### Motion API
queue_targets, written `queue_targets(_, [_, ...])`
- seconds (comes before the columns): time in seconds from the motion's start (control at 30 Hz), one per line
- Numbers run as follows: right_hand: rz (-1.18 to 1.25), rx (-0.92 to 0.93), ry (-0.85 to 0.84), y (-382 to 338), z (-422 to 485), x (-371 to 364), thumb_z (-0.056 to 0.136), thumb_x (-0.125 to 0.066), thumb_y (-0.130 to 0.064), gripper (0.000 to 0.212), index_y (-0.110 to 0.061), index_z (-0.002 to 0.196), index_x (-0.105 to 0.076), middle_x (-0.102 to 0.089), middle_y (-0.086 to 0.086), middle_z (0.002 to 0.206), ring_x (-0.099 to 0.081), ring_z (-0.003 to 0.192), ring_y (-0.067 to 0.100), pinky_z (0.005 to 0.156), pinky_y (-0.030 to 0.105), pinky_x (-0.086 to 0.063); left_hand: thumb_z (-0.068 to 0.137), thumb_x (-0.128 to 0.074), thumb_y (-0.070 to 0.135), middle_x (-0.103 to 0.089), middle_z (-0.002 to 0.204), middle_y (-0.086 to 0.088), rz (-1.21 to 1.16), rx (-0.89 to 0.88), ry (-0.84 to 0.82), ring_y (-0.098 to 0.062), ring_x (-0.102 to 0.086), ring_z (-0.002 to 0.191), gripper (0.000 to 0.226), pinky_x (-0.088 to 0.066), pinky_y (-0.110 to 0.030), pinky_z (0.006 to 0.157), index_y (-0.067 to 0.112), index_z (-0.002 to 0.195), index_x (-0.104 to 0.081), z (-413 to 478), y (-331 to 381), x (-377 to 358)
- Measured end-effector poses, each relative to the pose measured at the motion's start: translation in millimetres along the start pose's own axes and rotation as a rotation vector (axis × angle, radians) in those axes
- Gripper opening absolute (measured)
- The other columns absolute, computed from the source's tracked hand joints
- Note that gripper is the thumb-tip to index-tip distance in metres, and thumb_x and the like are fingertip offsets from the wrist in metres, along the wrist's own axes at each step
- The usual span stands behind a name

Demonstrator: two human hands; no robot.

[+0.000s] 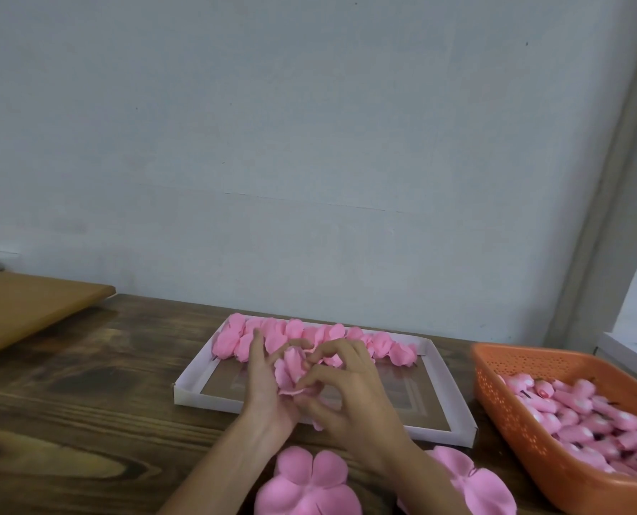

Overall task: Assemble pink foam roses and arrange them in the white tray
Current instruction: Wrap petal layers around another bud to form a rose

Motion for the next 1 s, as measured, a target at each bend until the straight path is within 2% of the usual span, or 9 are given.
queue_targets(0.1, [0.050,-0.008,-0.031,1.0,-0.7,2.5,0.085,-0.073,-0.042,0.015,-0.052,0.096,-0.071,-0.048,-0.021,0.119,-0.043,0.123,0.006,0.098,0.026,-0.038,0.093,-0.039,0.081,-0.074,0.089,-0.020,-0.012,0.020,-0.038,-0.036,-0.074,0.078,0.083,-0.058,-0.044,0.073,0.006,0.102,-0.075,-0.8,1.0,-2.2])
queue_targets(0.2, [0.061,-0.009,-0.047,0.3,-1.7,7.0,0.082,-0.071,-0.044,0.012,-0.052,0.091,-0.071,-0.046,-0.022,0.122,-0.042,0.127,0.008,0.102,0.029,-0.038,0.092,-0.034,0.083,-0.074,0.119,-0.026,-0.049,0.059,-0.054,-0.044,-0.071,0.109,0.091,-0.054,-0.055,0.094,0.007,0.130,-0.068,-5.6,4.6,-5.6])
queue_targets(0.27, [0.056,-0.012,-0.058,0.3,-2.1,8.3,0.077,-0.070,-0.036,0.018,-0.048,0.091,-0.070,-0.044,-0.021,0.124,-0.042,0.129,0.008,0.104,0.028,-0.035,0.092,-0.032,0.083,-0.073,0.122,-0.027,-0.086,0.068,-0.090,-0.044,-0.075,0.105,0.092,-0.061,-0.052,0.084,0.008,0.134,-0.065,-10.3,6.4,-8.1])
queue_targets(0.4, [0.075,-0.025,-0.057,0.8,-2.3,8.0,0.077,-0.074,-0.029,0.023,-0.046,0.091,-0.072,-0.043,-0.020,0.126,-0.042,0.129,0.008,0.104,0.022,-0.032,0.089,-0.034,0.084,-0.074,0.114,-0.028,-0.120,0.063,-0.150,-0.043,-0.077,0.094,0.095,-0.064,-0.051,0.072,0.006,0.134,-0.064,-14.0,5.3,-10.4])
queue_targets(0.5, [0.116,-0.065,-0.006,1.6,-2.4,5.0,0.082,-0.074,-0.030,0.016,-0.042,0.093,-0.074,-0.043,-0.019,0.121,-0.042,0.129,0.009,0.104,0.023,-0.034,0.089,-0.037,0.085,-0.072,0.116,-0.026,-0.097,0.022,-0.120,-0.043,-0.073,0.100,0.095,-0.058,-0.056,0.089,0.005,0.130,-0.067,-13.8,0.3,-9.8])
queue_targets(0.57, [0.174,-0.122,0.085,1.1,-1.7,1.5,0.086,-0.075,-0.033,0.008,-0.037,0.093,-0.074,-0.047,-0.017,0.116,-0.047,0.122,0.011,0.098,0.026,-0.041,0.089,-0.042,0.084,-0.070,0.112,-0.026,-0.092,-0.026,-0.096,-0.041,-0.071,0.097,0.089,-0.054,-0.051,0.093,0.006,0.117,-0.076,-14.6,-3.1,-10.0])
queue_targets(0.7, [0.172,-0.158,0.180,-1.5,1.4,-4.0,0.086,-0.081,-0.028,0.009,-0.031,0.092,-0.075,-0.053,-0.016,0.097,-0.054,0.100,0.013,0.083,0.017,-0.042,0.091,-0.049,0.074,-0.067,0.086,-0.018,-0.114,-0.120,-0.116,-0.033,-0.068,0.074,0.071,-0.056,-0.042,0.073,0.010,0.087,-0.080,-17.1,-5.1,-12.4])
queue_targets(0.83, [-0.016,-0.070,0.219,-5.7,1.0,-4.9,0.083,-0.080,-0.035,0.011,-0.033,0.088,-0.070,-0.046,-0.023,0.089,-0.048,0.095,0.004,0.081,0.015,-0.036,0.093,-0.050,0.069,-0.057,0.078,-0.015,-0.067,-0.158,-0.149,-0.029,-0.055,0.071,0.062,-0.043,-0.038,0.068,0.012,0.080,-0.071,-18.6,-7.7,-15.6])
queue_targets(1.0, [-0.123,-0.023,0.277,-9.0,-0.6,-9.1,0.077,-0.083,-0.025,0.017,-0.029,0.082,-0.067,-0.048,-0.014,0.089,-0.047,0.089,0.010,0.071,0.025,-0.042,0.090,-0.056,0.072,-0.066,0.078,-0.014,0.053,-0.187,-0.189,-0.027,-0.066,0.072,0.061,-0.055,-0.033,0.061,0.014,0.077,-0.069,-19.2,-16.5,-11.8])
Point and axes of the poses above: each hand's wrist, its own z-axis towards the middle knuckle, its own x-axis out of the back of the hand, y = z × x, the point moved 1 cm from there along z, towards the middle knuckle
